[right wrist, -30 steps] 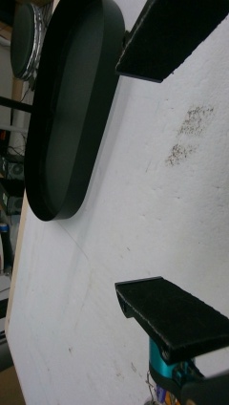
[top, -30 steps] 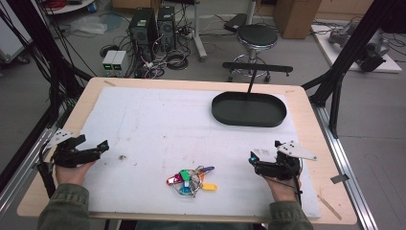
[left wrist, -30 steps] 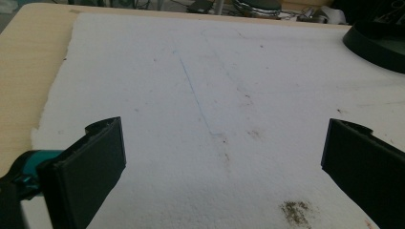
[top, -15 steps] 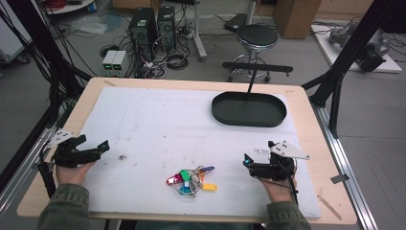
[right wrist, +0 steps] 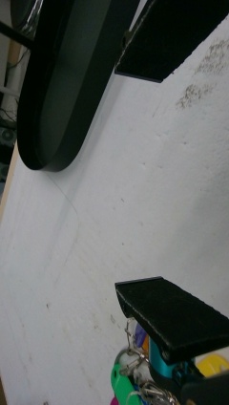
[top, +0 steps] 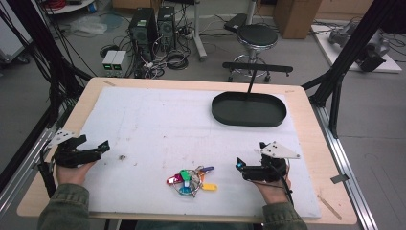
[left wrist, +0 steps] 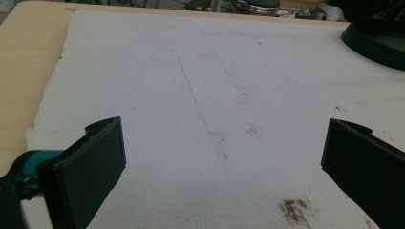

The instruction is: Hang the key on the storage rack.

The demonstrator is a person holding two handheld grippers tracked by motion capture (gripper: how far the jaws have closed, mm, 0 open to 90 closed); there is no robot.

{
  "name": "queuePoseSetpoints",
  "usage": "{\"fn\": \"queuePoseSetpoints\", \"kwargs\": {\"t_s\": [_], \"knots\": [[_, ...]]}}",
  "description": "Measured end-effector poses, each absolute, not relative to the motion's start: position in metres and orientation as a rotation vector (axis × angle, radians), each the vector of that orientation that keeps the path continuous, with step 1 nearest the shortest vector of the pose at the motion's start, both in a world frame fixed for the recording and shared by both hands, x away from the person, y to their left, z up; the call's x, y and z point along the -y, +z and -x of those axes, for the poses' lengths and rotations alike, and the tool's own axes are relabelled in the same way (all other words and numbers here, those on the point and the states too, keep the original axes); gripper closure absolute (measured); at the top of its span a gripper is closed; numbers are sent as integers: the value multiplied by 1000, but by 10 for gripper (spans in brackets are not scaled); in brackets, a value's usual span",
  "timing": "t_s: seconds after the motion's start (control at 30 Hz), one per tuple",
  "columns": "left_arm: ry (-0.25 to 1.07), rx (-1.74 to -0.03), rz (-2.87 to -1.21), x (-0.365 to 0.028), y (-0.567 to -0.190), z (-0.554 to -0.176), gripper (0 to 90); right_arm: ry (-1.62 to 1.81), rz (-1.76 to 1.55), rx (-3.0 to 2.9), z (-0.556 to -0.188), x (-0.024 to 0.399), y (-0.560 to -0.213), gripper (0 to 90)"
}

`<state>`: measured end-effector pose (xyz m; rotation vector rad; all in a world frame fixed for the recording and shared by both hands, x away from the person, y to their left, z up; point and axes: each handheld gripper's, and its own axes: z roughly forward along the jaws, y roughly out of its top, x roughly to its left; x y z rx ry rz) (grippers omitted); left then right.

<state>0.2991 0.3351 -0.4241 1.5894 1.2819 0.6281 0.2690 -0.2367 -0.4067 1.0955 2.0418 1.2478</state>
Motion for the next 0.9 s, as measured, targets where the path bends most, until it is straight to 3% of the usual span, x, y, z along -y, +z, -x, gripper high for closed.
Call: {"fn": "queuePoseSetpoints", "kwargs": {"t_s": [0.9], "knots": [[607,-1277,-1607,-334,-426,-301,17,1188,-970,-2248,-268,194,-416,3]]}}
